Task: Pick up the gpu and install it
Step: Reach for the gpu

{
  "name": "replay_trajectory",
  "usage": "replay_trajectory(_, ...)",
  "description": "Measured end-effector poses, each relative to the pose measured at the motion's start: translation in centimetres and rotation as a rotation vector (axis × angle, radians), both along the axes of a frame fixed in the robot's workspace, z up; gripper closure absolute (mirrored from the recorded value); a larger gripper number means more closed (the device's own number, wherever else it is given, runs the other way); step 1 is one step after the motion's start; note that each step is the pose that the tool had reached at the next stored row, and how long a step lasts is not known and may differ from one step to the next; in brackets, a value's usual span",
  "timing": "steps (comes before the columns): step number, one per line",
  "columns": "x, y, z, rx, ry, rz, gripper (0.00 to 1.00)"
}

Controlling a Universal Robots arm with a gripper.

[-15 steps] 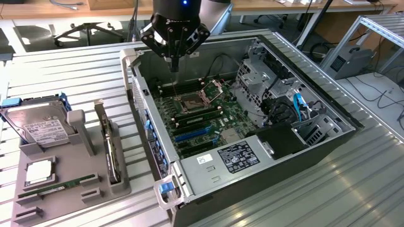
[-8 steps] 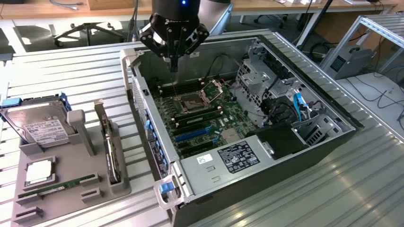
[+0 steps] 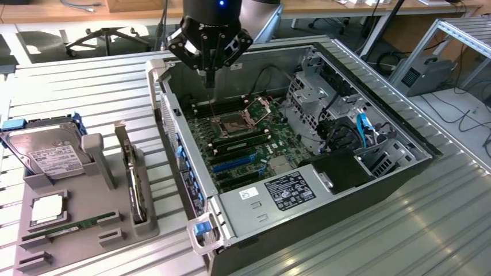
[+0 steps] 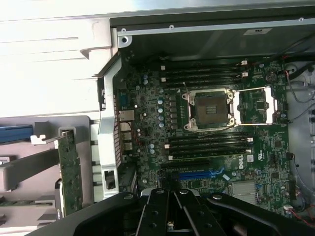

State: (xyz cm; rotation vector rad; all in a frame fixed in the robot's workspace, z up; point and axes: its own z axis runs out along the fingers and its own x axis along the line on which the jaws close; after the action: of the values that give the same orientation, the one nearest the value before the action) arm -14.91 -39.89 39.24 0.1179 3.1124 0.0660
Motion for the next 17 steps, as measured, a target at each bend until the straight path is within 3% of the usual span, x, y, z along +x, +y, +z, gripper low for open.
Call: replay_trajectory(17,-0.46,0.0,0.0,0.0,0.0,0.0,0.89)
